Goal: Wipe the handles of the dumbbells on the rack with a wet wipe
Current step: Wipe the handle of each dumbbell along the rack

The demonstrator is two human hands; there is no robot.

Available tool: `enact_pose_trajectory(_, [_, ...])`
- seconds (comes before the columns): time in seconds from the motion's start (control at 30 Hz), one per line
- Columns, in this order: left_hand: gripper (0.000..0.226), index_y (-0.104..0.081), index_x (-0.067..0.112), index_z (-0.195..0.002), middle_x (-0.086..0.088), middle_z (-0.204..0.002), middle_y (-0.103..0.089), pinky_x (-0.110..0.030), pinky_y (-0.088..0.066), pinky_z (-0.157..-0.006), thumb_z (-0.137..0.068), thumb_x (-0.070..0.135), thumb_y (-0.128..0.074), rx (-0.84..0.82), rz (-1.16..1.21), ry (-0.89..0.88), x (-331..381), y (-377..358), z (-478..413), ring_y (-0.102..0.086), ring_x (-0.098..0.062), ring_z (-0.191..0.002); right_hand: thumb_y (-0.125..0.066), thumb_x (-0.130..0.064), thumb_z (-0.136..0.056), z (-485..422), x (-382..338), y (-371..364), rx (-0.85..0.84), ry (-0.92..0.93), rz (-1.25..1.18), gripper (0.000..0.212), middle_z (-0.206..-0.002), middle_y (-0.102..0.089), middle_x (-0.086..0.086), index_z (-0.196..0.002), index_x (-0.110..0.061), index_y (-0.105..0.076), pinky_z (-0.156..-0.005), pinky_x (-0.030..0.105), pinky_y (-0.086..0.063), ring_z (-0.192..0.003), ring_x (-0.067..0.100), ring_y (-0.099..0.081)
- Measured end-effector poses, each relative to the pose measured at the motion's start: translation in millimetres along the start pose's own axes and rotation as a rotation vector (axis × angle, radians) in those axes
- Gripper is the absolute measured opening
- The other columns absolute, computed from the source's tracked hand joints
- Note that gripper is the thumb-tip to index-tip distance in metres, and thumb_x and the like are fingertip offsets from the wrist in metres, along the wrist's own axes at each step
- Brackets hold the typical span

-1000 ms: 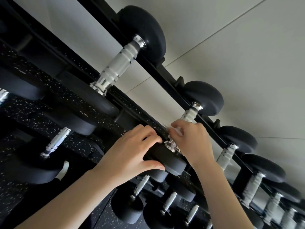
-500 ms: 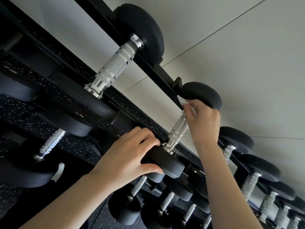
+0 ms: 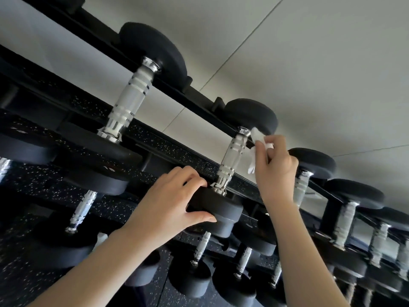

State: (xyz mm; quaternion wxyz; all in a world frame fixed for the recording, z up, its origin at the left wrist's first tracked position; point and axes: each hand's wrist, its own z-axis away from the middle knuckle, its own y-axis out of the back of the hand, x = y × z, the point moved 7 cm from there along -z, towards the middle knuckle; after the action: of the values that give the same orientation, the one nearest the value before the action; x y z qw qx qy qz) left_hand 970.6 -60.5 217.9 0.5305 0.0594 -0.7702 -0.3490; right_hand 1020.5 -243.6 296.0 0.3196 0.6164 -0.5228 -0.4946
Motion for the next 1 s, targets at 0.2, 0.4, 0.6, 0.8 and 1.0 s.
enact_pose_trajectory(0.2, [0.054, -0.065, 0.016, -0.105, 0.007, -0.103, -0.056, -0.035, -0.052, -0.079, -0.083, 0.062, -0.044, -0.042, -0.075, -0.090, 45, 1, -19, -0.056, -0.012, -0.093, -0.054, -0.016, -0.093, 43, 24, 54, 0.036, -0.147, -0.035, 0.007, -0.042, -0.030, -0.010, -0.091, -0.010, -0.052, -0.041, 0.019, -0.029, -0.040, 0.013, -0.037])
enact_pose_trajectory(0.4, [0.045, -0.065, 0.016, -0.105, 0.006, -0.103, -0.056, -0.036, -0.052, -0.078, -0.088, 0.053, -0.047, -0.118, -0.087, -0.252, 110, -39, -36, -0.055, -0.012, -0.091, -0.052, -0.024, -0.094, 100, 91, 110, 0.082, -0.349, -0.046, 0.010, -0.049, -0.047, 0.001, -0.092, -0.014, -0.049, -0.040, 0.024, -0.031, -0.039, 0.011, -0.035])
enact_pose_trajectory(0.6, [0.050, -0.067, 0.016, -0.105, 0.005, -0.100, -0.059, -0.034, -0.053, -0.072, -0.087, 0.054, -0.040, -0.197, -0.191, -0.327, 158, -98, -42, -0.058, -0.014, -0.089, -0.050, -0.023, -0.095, 112, 151, 120, 0.074, -0.385, -0.079, 0.012, -0.053, -0.046, -0.002, -0.088, -0.016, -0.043, -0.039, 0.027, -0.034, -0.040, 0.012, -0.041])
enact_pose_trajectory(0.8, [0.059, -0.064, 0.014, -0.112, 0.001, -0.105, -0.061, -0.035, -0.054, -0.072, -0.086, 0.059, -0.036, -0.248, -0.350, -0.265, 166, -158, -46, -0.060, -0.018, -0.093, -0.045, -0.024, -0.097, 93, 196, 87, -0.065, -0.230, -0.138, 0.013, -0.057, -0.047, -0.003, -0.091, -0.017, -0.037, -0.039, 0.034, -0.042, -0.043, 0.016, -0.048])
enact_pose_trajectory(1.0, [0.055, -0.061, 0.012, -0.120, 0.001, -0.112, -0.059, -0.035, -0.053, -0.080, -0.090, 0.053, -0.041, -0.176, -0.381, -0.164, 167, -178, -35, -0.056, -0.018, -0.103, -0.045, -0.021, -0.098, 64, 212, 65, -0.069, -0.055, -0.213, 0.013, -0.062, -0.043, -0.010, -0.094, -0.008, -0.045, -0.044, 0.024, -0.035, -0.047, 0.010, -0.043])
